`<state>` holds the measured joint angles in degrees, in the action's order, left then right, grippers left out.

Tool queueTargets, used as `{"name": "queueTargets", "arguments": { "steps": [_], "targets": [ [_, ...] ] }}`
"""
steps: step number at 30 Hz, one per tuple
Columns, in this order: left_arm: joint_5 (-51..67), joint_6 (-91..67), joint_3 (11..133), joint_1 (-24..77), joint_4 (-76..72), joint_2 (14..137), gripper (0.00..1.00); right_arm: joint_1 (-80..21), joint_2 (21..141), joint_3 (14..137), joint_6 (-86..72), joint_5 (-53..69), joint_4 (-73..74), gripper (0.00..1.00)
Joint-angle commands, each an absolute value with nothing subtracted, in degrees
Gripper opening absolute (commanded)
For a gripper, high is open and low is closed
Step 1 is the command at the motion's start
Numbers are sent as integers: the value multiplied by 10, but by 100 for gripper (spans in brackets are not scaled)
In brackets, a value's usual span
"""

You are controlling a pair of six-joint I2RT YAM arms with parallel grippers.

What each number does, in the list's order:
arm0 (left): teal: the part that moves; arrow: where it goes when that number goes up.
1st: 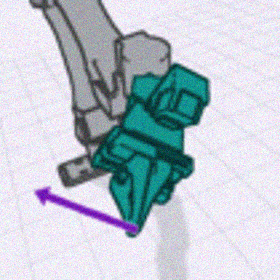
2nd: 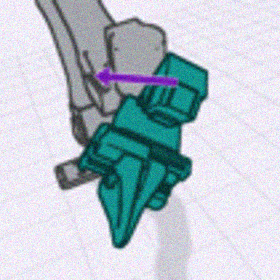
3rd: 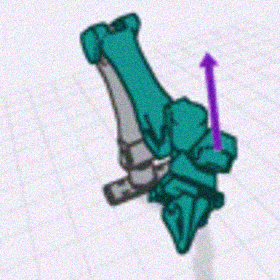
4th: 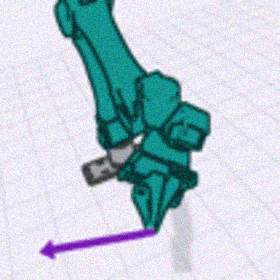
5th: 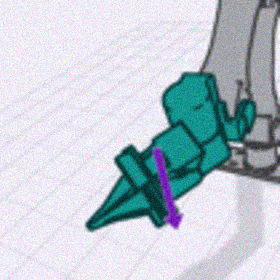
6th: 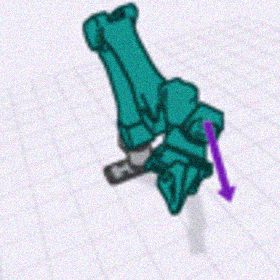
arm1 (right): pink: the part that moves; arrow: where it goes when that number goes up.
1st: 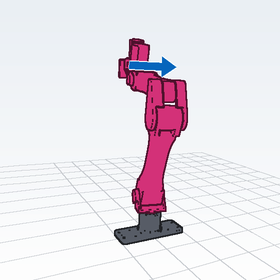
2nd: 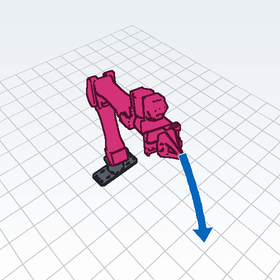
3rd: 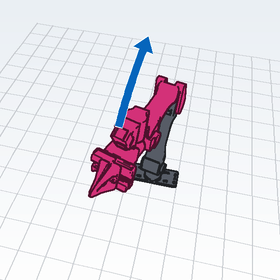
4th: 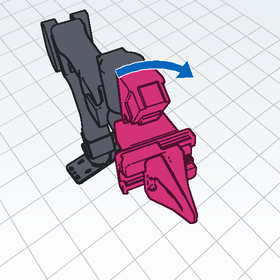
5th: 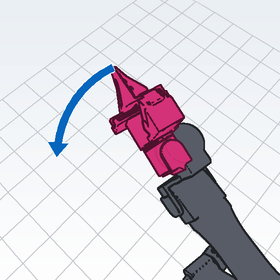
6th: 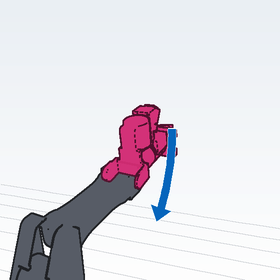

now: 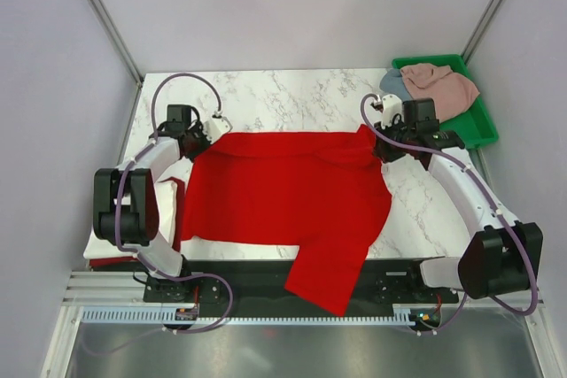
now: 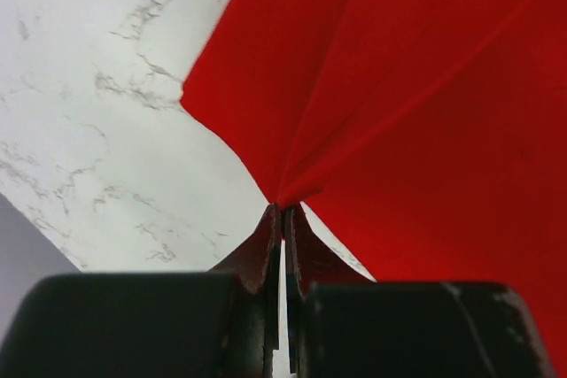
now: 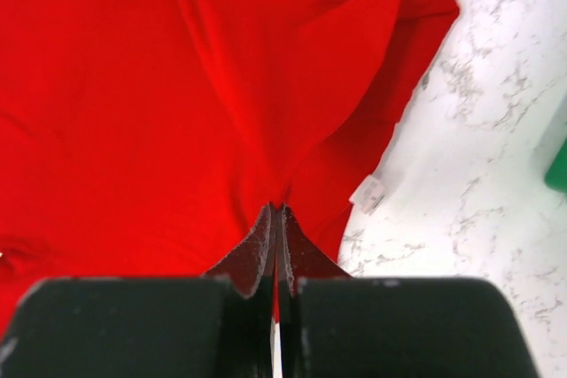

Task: Fold and stack the t-shirts
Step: Fold the tshirt

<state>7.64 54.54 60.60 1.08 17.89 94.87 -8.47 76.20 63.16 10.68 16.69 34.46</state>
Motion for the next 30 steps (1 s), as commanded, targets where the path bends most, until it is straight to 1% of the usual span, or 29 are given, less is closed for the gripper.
{"name": "queueTargets", "arguments": {
  "steps": [1,2,3,4,5,6,7,8,9,10,12,14,15,16,18,19,21,25,30],
  "targets": [
    [74,582,584,6,188,928,2,-88,737,607,98,206,364,0],
    [71,577,578,5,189,929,2,-88,735,601,97,213,368,2],
    [69,573,576,2,192,931,2,-89,731,596,96,218,374,12],
    [68,563,575,1,193,931,2,-88,730,593,98,226,394,17],
    [65,556,577,1,200,929,7,-88,729,596,104,226,404,19],
    [52,549,583,1,207,922,25,-89,729,604,110,222,428,22],
    [51,530,598,1,214,915,35,-88,729,630,117,202,437,24],
    [55,519,605,1,226,906,43,-87,734,647,125,185,441,29],
    [77,511,614,-21,228,884,56,-83,738,682,127,172,442,31],
    [83,493,630,-23,228,878,61,-78,745,699,129,155,440,32],
    [94,459,656,-22,226,886,68,-65,777,739,127,149,414,34],
    [92,426,716,-22,256,916,69,-58,829,760,120,142,389,35],
    [93,397,772,-23,277,958,69,-56,851,786,119,145,386,34],
    [94,385,802,-22,299,982,68,-56,894,801,117,151,383,34],
    [109,357,882,-24,372,1028,63,-51,940,842,107,170,381,34],
    [112,348,900,-25,387,1062,62,-50,981,855,107,177,381,34],
    [119,325,939,-27,413,1092,61,-47,1022,895,110,202,385,34],
    [128,285,979,-34,424,1161,61,-36,1112,952,108,213,386,34],
    [155,227,1039,-47,456,1225,61,-20,1170,1010,106,210,386,35]
  ]
}}
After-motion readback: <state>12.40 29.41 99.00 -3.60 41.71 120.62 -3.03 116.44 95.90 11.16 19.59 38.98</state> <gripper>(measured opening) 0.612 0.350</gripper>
